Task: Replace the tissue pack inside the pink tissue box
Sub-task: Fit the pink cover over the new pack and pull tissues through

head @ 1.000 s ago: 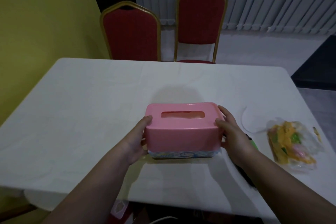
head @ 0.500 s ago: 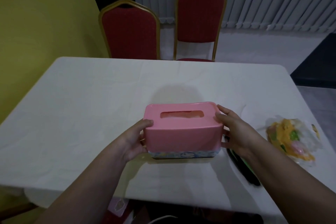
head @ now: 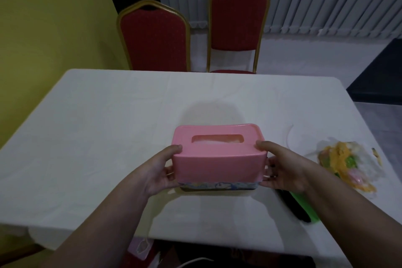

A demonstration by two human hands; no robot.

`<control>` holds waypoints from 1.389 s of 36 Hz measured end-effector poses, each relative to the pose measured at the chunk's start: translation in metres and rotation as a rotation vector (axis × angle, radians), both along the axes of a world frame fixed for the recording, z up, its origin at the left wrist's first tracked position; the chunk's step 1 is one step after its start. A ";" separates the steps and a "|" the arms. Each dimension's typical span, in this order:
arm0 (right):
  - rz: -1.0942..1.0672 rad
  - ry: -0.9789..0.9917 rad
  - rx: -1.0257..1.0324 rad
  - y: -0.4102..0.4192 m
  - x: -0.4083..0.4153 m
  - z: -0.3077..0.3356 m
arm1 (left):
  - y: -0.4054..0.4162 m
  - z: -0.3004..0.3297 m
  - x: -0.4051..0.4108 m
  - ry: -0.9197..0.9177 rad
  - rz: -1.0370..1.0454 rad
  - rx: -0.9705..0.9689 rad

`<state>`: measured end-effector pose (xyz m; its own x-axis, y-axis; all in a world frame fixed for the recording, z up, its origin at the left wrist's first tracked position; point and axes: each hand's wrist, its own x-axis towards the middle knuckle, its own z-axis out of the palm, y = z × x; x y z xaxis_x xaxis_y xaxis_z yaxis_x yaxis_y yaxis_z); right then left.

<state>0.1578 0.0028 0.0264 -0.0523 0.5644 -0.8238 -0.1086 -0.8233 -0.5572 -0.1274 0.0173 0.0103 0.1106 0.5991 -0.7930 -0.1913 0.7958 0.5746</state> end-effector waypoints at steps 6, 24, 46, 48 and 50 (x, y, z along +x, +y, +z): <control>-0.017 0.064 0.009 -0.002 0.004 -0.004 | -0.004 -0.005 0.001 -0.052 0.038 0.023; -0.029 0.115 0.037 -0.008 0.009 -0.016 | 0.002 -0.008 -0.010 0.016 -0.164 0.043; -0.068 -0.075 0.141 -0.015 0.001 -0.037 | -0.004 -0.010 -0.005 0.071 -0.155 0.103; -0.106 -0.054 0.175 -0.017 0.000 -0.038 | -0.003 -0.011 -0.006 0.104 -0.173 0.136; -0.128 -0.032 0.192 -0.018 -0.003 -0.037 | -0.003 -0.012 -0.005 0.131 -0.191 0.167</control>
<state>0.1550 -0.0151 -0.0103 0.0542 0.7111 -0.7010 -0.1850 -0.6827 -0.7069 -0.1325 0.0142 -0.0019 0.1366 0.7006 -0.7004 0.0376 0.7028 0.7104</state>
